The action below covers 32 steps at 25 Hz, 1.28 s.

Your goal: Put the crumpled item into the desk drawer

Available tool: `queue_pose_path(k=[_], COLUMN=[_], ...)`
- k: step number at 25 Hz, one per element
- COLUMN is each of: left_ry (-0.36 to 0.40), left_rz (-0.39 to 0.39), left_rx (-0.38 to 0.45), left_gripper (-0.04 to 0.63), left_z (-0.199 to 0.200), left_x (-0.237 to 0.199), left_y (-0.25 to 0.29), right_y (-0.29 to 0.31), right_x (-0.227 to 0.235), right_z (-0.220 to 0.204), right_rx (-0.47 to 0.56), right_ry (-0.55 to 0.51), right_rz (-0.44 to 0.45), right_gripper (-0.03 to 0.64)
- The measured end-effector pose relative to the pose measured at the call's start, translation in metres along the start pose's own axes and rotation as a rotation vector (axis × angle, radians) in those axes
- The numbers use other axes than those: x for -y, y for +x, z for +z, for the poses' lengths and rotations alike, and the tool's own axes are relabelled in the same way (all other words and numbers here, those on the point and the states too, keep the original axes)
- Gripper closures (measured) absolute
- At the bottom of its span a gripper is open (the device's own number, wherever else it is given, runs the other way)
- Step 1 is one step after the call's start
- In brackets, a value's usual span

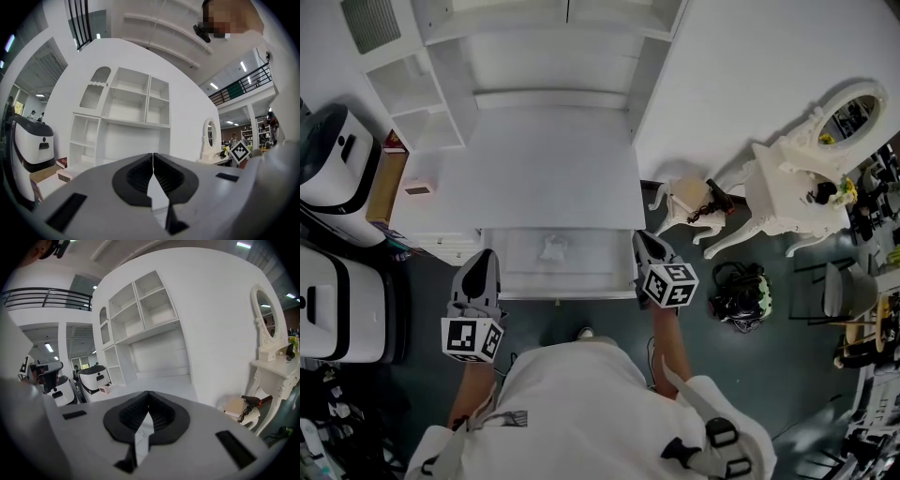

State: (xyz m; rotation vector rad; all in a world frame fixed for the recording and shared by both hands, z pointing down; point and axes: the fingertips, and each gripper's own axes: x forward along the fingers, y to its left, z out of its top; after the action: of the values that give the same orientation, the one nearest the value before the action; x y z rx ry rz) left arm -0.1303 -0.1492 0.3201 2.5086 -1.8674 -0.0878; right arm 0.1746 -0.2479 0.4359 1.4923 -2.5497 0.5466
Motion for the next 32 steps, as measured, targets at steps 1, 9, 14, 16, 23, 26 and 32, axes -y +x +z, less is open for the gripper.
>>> queue_pose_path(k=[1, 9, 14, 16, 23, 26, 32], left_ry=[0.002, 0.015, 0.029, 0.032, 0.049, 0.057, 0.061], left_rz=[0.005, 0.019, 0.019, 0.018, 0.016, 0.025, 0.059], left_rx=[0.004, 0.017, 0.022, 0.022, 0.050, 0.066, 0.076], left_gripper=[0.577, 0.577, 0.577, 0.577, 0.576, 0.576, 0.577], left_z=[0.002, 0.008, 0.014, 0.018, 0.029, 0.036, 0.046], left_x=[0.001, 0.011, 0.011, 0.012, 0.013, 0.010, 0.000], left_y=[0.000, 0.000, 0.005, 0.008, 0.017, 0.019, 0.019], right_y=[-0.002, -0.023, -0.039, -0.046, -0.071, -0.080, -0.098], right_x=[0.001, 0.000, -0.002, -0.003, -0.006, -0.006, -0.007], right_z=[0.003, 0.036, 0.064, 0.075, 0.109, 0.122, 0.139], right_rx=[0.003, 0.085, 0.154, 0.182, 0.271, 0.309, 0.374], right_ry=[-0.003, -0.040, -0.068, -0.076, -0.105, -0.111, -0.040], right_rz=[0.003, 0.033, 0.038, 0.039, 0.044, 0.043, 0.065], right_gripper=[0.606, 0.607, 0.607, 0.606, 0.606, 0.607, 0.607])
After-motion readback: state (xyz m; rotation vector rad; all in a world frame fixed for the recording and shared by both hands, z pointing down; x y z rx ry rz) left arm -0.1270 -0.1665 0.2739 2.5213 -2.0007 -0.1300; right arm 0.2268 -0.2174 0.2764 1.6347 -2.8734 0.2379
